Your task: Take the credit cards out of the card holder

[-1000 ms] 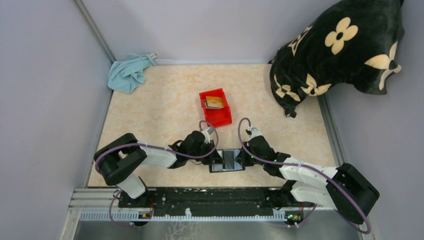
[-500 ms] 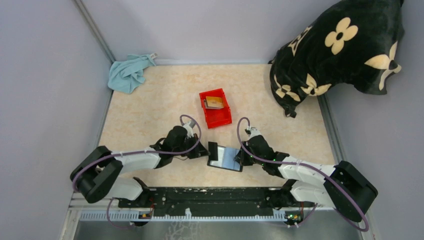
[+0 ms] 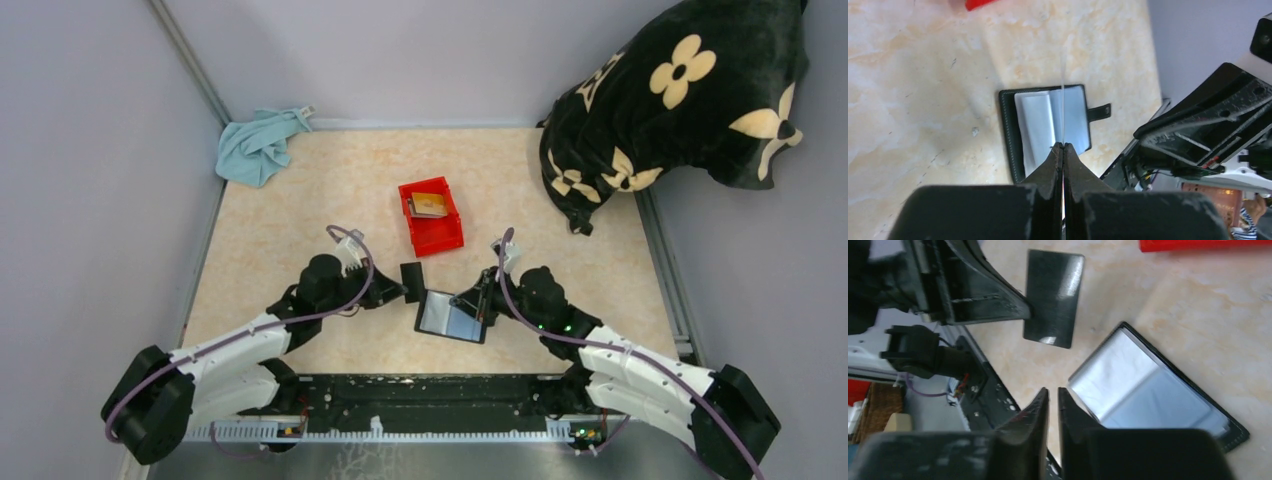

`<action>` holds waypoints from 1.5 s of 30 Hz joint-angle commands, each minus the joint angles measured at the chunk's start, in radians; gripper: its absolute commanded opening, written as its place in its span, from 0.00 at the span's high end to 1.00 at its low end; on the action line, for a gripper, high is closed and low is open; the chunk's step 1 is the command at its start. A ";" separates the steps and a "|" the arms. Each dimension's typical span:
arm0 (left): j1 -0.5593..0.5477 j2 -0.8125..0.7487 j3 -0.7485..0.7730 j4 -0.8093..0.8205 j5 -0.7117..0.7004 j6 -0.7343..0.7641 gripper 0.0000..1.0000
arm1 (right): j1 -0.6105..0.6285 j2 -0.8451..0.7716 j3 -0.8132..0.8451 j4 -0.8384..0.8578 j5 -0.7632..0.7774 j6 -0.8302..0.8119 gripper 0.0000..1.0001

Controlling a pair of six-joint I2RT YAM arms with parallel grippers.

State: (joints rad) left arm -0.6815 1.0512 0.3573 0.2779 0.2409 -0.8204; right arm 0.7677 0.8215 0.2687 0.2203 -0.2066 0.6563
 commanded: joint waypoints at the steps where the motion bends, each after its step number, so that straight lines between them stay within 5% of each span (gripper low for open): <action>1: 0.005 -0.075 -0.109 0.265 0.014 -0.091 1.00 | -0.007 -0.004 -0.001 0.229 -0.147 0.008 0.75; 4: 0.005 -0.078 -0.139 0.421 0.026 -0.108 1.00 | -0.007 0.025 0.000 0.312 -0.155 0.032 0.50; 6: 0.005 -0.077 -0.137 0.474 0.041 -0.115 1.00 | -0.007 0.038 0.002 0.363 -0.163 0.041 0.43; 22: 0.003 -0.050 -0.148 0.708 0.156 -0.143 1.00 | -0.007 0.170 0.032 0.590 -0.225 0.063 0.44; 32: 0.000 -0.044 -0.132 0.704 0.197 -0.118 1.00 | -0.007 0.237 0.078 0.693 -0.233 0.046 0.49; 36: 0.000 -0.053 -0.138 0.698 0.202 -0.112 1.00 | -0.007 0.237 0.087 0.702 -0.235 0.039 0.59; 41: -0.001 -0.056 -0.137 0.688 0.204 -0.107 1.00 | -0.007 0.237 0.089 0.685 -0.247 0.031 1.00; 43: -0.001 -0.055 -0.129 0.678 0.210 -0.093 1.00 | -0.007 0.228 0.083 0.671 -0.250 0.021 1.00; 45: 0.000 -0.060 -0.113 0.657 0.229 -0.065 0.84 | -0.006 0.212 0.077 0.643 -0.252 0.015 1.00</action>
State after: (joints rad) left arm -0.6807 1.0042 0.2195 0.9390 0.4286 -0.9371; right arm 0.7612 1.0615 0.3103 0.8421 -0.4389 0.7025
